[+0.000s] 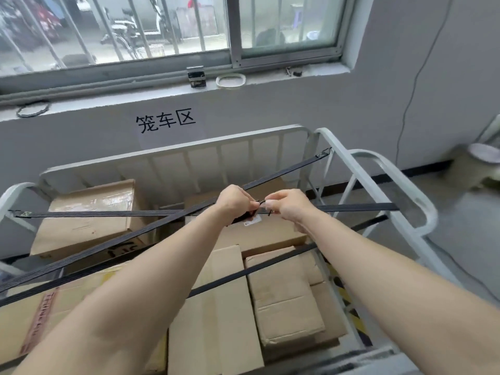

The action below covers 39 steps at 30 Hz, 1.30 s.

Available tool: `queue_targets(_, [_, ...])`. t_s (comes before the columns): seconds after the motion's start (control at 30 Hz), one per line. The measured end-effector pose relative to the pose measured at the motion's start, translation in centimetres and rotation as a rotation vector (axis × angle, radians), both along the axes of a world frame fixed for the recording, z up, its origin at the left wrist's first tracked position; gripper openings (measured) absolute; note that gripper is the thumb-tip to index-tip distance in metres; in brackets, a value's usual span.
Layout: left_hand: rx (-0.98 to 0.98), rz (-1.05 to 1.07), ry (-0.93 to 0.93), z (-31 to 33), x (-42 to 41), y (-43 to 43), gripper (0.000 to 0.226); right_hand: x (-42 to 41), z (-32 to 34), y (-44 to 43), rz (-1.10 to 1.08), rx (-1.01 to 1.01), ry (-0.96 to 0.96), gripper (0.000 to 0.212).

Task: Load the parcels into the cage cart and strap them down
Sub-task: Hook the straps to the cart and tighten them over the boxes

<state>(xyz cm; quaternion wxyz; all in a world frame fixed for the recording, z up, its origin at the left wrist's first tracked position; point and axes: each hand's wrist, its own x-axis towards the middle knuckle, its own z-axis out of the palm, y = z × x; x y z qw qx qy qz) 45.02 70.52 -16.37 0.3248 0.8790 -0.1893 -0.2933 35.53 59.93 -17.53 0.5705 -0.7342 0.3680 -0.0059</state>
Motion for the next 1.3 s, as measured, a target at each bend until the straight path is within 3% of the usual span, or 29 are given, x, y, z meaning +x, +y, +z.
queue_targets(0.13, [-0.028, -0.067, 0.075, -0.7, -3.8, -6.4, 0.020, -4.4, 0.8, -6.7, 0.037, -0.162, 0.099, 0.017])
queue_targets(0.4, [0.025, -0.185, 0.213, -6.7, -12.7, -17.4, 0.027, -14.1, -0.3, -19.1, -0.277, -0.294, 0.177, 0.013])
queue_targets(0.5, [0.052, -0.168, 0.348, -9.2, -15.4, -20.0, 0.025, -17.2, -2.4, -21.3, -0.324, -0.321, 0.225, 0.014])
queue_targets(0.8, [0.254, -0.172, 0.291, -16.0, -21.5, -25.5, 0.040, -21.6, -7.8, -24.3, -0.335, -0.272, 0.319, 0.016])
queue_targets(1.0, [0.144, -0.051, 0.454, -16.8, -22.5, -28.3, 0.038, -22.2, -9.9, -25.2, -0.274, -0.268, 0.276, 0.022])
queue_targets(1.1, [0.108, -0.102, 0.457, -16.8, -22.5, -29.4, 0.039, -22.5, -10.3, -25.9, -0.287, -0.277, 0.259, 0.018])
queue_targets(1.3, [0.087, -0.246, 0.482, -17.5, -23.4, -29.7, 0.018, -22.7, -10.5, -26.3, -0.293, -0.254, 0.258, 0.017])
